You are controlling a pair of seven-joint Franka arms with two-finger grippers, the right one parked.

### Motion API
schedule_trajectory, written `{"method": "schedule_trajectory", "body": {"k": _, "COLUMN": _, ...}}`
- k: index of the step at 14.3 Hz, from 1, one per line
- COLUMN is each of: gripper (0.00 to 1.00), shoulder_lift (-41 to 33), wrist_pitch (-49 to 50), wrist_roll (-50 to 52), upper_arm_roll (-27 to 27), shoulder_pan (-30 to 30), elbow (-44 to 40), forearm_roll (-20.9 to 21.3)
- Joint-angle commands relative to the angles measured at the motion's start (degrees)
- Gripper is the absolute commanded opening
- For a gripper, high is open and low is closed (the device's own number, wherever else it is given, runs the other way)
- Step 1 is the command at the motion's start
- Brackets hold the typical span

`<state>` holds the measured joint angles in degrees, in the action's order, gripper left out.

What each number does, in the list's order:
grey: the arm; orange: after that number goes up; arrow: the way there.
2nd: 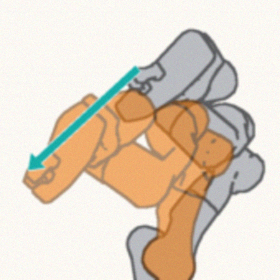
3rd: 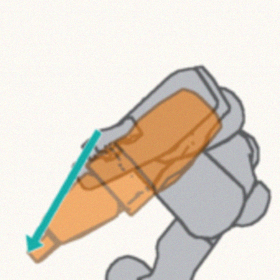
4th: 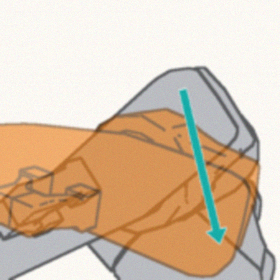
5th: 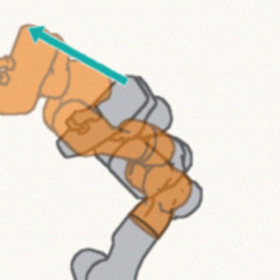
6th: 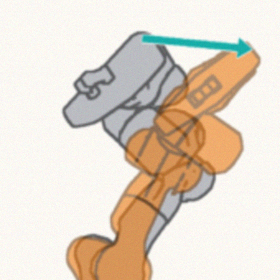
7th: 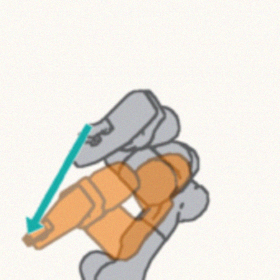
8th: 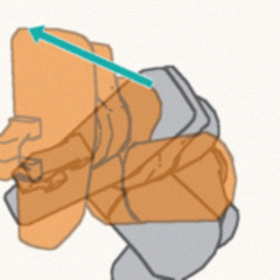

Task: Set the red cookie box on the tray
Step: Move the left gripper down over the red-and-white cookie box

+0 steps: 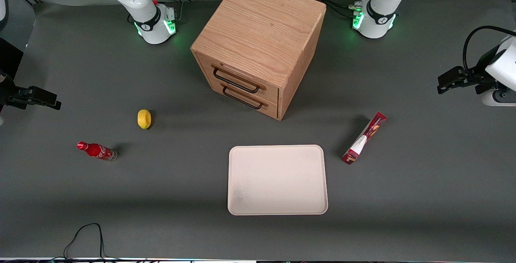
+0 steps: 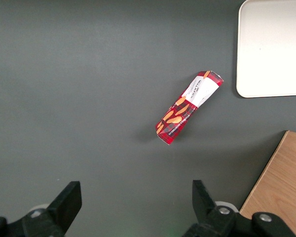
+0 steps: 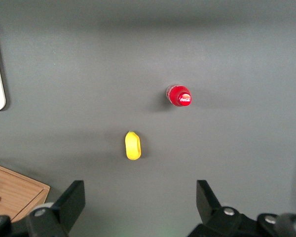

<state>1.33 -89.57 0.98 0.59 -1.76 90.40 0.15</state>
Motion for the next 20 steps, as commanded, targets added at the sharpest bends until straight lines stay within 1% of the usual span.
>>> {"method": "schedule_trajectory", "body": {"k": 1, "gripper": 1.0, "shoulder_lift": -1.6, "wrist_pitch": -0.5, "wrist_roll": 0.4, "upper_arm_roll": -0.7, "shoulder_pan": -0.6, "elbow": 1.5, "forearm_roll": -0.7}}
{"method": "schedule_trajectory", "body": {"k": 9, "gripper": 1.0, "shoulder_lift": -0.9, "wrist_pitch": -1.5, "wrist_roll": 1.0, "upper_arm_roll": -0.2, "shoulder_pan": -1.5, "elbow": 1.6, "forearm_roll": -0.9}}
{"method": "schedule_trajectory", "body": {"k": 12, "gripper": 1.0, "shoulder_lift": 0.1, "wrist_pitch": -3.3, "wrist_roll": 7.5, "upper_arm_roll": 1.3, "shoulder_pan": -5.8, "elbow": 1.7, "forearm_roll": -0.9}}
{"method": "schedule_trajectory", "body": {"k": 15, "gripper": 1.0, "shoulder_lift": 1.2, "wrist_pitch": -3.8, "wrist_roll": 7.6, "upper_arm_roll": 1.3, "shoulder_pan": -8.3, "elbow": 1.6, "forearm_roll": -0.7}}
{"method": "schedule_trajectory", "body": {"k": 17, "gripper": 1.0, "shoulder_lift": 2.0, "wrist_pitch": -3.9, "wrist_roll": 6.4, "upper_arm_roll": 1.3, "shoulder_pan": -9.9, "elbow": 1.4, "forearm_roll": 0.2}}
{"method": "schedule_trajectory", "body": {"k": 18, "gripper": 1.0, "shoulder_lift": 2.3, "wrist_pitch": -4.1, "wrist_roll": 3.4, "upper_arm_roll": 1.3, "shoulder_pan": -11.1, "elbow": 1.3, "forearm_roll": 1.8}}
{"method": "schedule_trajectory", "body": {"k": 19, "gripper": 1.0, "shoulder_lift": 2.4, "wrist_pitch": -4.9, "wrist_roll": -1.3, "upper_arm_roll": 1.3, "shoulder_pan": -12.4, "elbow": 1.2, "forearm_roll": 4.4}}
{"method": "schedule_trajectory", "body": {"k": 20, "gripper": 1.0, "shoulder_lift": 2.5, "wrist_pitch": -5.3, "wrist_roll": -5.0, "upper_arm_roll": 1.3, "shoulder_pan": -12.6, "elbow": 1.2, "forearm_roll": 4.8}}
